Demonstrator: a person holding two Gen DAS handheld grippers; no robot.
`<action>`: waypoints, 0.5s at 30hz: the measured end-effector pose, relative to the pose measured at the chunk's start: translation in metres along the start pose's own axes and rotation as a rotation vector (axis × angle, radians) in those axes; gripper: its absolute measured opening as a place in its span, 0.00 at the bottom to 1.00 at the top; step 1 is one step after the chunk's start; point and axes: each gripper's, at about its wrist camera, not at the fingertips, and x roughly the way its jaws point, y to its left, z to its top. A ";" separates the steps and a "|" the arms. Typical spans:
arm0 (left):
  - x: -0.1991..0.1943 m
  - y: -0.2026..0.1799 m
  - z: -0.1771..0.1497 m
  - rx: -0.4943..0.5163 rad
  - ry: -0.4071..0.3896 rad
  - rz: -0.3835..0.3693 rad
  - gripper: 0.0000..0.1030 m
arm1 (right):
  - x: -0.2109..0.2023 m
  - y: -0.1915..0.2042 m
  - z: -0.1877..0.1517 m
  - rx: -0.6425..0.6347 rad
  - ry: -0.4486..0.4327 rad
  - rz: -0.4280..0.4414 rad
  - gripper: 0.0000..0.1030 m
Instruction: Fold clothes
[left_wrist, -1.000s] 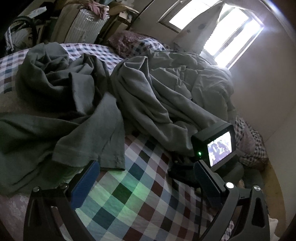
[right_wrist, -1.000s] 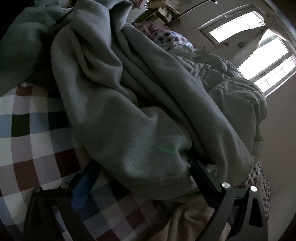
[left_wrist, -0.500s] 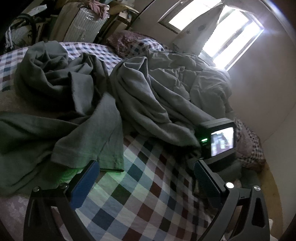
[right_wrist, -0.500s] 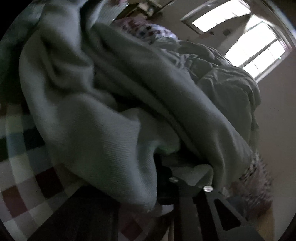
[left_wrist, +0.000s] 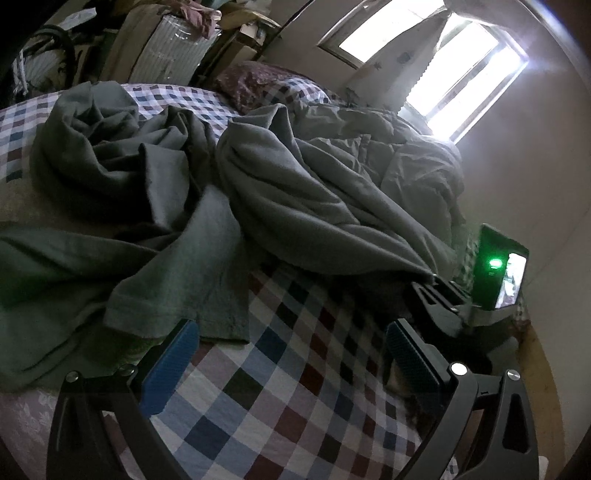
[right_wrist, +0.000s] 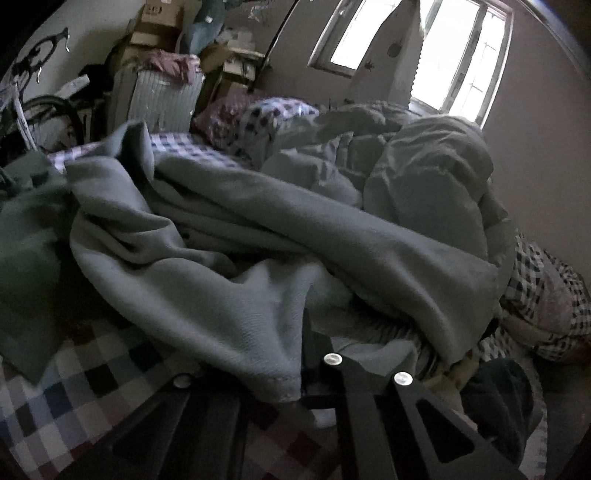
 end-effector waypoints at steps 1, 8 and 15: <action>0.000 0.000 0.000 -0.003 -0.001 -0.001 1.00 | -0.004 -0.001 0.002 0.009 -0.011 0.007 0.03; -0.002 0.004 0.001 -0.020 -0.006 -0.006 1.00 | -0.034 -0.010 0.012 0.075 -0.078 0.054 0.02; -0.004 0.006 0.003 -0.035 -0.020 -0.025 1.00 | -0.064 -0.015 0.014 0.115 -0.127 0.069 0.02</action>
